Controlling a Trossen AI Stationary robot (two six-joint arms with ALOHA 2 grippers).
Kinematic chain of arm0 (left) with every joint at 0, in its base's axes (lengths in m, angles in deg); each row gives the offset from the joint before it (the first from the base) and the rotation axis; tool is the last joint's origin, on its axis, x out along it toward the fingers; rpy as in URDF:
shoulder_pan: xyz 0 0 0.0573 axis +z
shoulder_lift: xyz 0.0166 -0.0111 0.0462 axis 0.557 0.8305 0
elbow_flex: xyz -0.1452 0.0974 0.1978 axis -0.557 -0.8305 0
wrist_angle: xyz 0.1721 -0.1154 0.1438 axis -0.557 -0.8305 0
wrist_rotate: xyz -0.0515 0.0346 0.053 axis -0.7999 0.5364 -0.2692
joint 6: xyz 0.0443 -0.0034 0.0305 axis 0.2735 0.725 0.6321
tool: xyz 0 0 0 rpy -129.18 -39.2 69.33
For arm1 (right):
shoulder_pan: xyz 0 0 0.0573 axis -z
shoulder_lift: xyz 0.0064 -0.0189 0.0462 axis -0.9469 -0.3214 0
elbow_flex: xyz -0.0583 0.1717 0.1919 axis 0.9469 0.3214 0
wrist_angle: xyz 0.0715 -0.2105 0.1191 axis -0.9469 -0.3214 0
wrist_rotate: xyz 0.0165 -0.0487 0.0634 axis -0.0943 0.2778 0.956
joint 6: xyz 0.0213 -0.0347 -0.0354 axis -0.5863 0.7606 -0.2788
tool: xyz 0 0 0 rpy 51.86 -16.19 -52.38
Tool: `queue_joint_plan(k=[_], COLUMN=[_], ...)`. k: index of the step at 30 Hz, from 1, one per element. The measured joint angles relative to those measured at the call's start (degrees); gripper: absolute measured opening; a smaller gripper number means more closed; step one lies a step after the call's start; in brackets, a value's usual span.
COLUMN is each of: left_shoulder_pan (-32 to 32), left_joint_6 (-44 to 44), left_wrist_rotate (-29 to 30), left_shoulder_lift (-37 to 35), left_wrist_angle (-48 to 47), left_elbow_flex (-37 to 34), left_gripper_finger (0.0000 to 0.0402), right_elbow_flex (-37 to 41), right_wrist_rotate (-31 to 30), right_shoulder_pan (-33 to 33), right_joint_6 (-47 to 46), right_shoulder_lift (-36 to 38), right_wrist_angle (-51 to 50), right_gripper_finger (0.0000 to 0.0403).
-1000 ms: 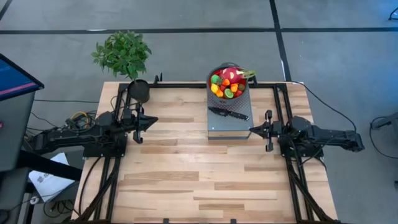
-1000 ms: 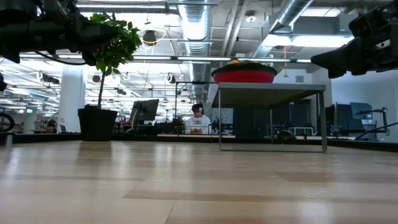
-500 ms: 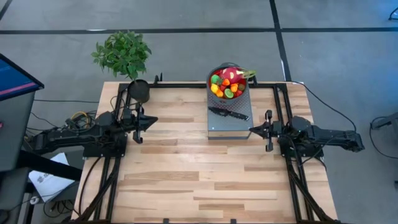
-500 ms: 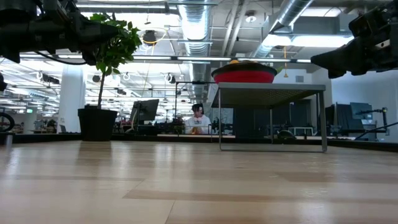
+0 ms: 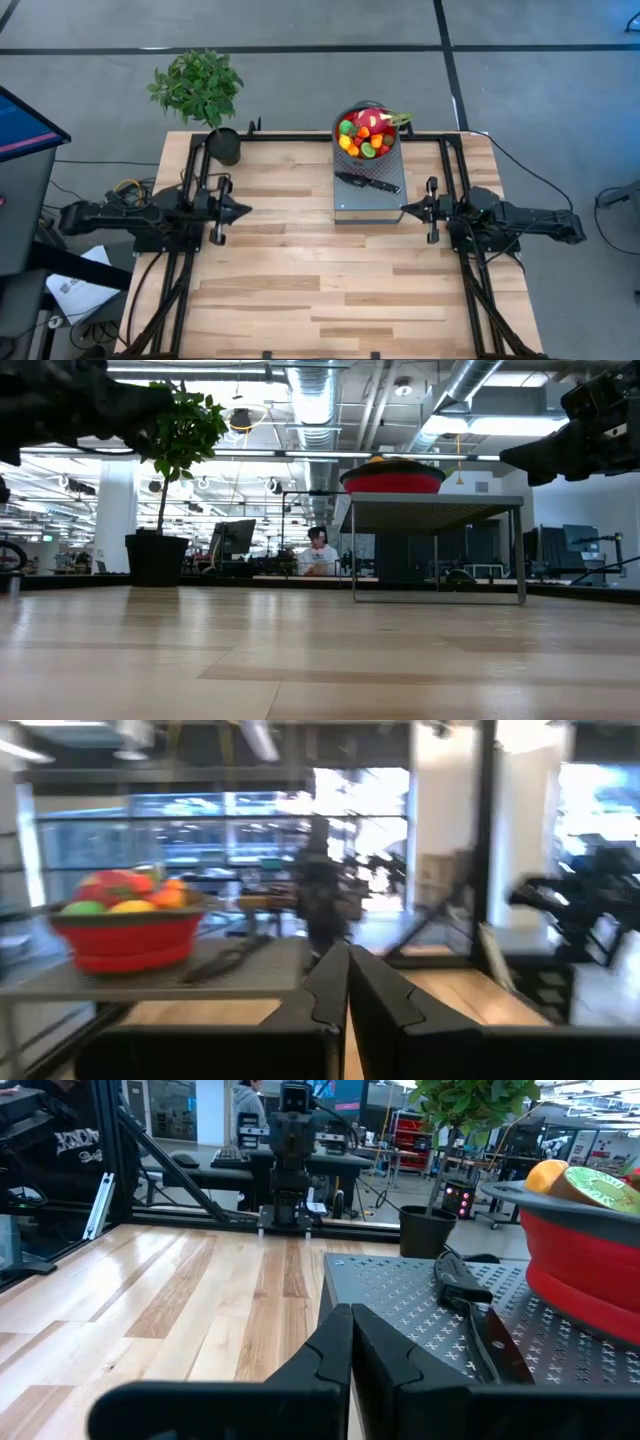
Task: Pick & Place Fruit
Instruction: Return to Home Position
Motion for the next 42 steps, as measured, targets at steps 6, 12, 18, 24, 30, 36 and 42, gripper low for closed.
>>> queue_joint_plan(k=[6,12,18,24,30,36,42], left_shoulder_pan=[-4.7,-5.1,-5.1,-5.0,-5.0,-5.0,-5.0], left_joint_6=[4.1,4.0,3.6,3.6,2.7,1.0,3.7], left_wrist_rotate=[4.1,10.5,10.5,10.6,11.0,12.9,13.1], left_shoulder_lift=[-2.5,-4.9,-8.7,-14.4,-14.4,-14.4,-14.4], left_wrist_angle=[-0.8,-3.2,-9.5,-16.2,-20.1,-24.1,-24.7], left_elbow_flex=[-0.2,-0.2,-0.2,-0.2,-0.2,-0.2,-0.2], left_gripper_finger=[0.0006,0.0006,0.0006,0.0006,0.0006,0.0006,0.0006], right_elbow_flex=[0.0,0.0,0.0,0.0,0.0,0.0,0.0], right_wrist_rotate=[0.0,0.0,0.1,0.1,0.3,0.4,0.4], right_shoulder_pan=[0.0,0.0,0.0,0.0,-0.1,-0.1,-0.1], right_joint_6=[0.0,0.0,0.0,0.0,0.0,0.0,0.0], right_shoulder_lift=[0.0,0.0,0.0,0.0,0.1,0.1,0.1], right_wrist_angle=[0.0,0.0,0.0,0.0,0.0,0.0,0.0], right_gripper_finger=[0.0000,0.0000,0.0000,0.0000,0.0000,0.0000,0.0000])
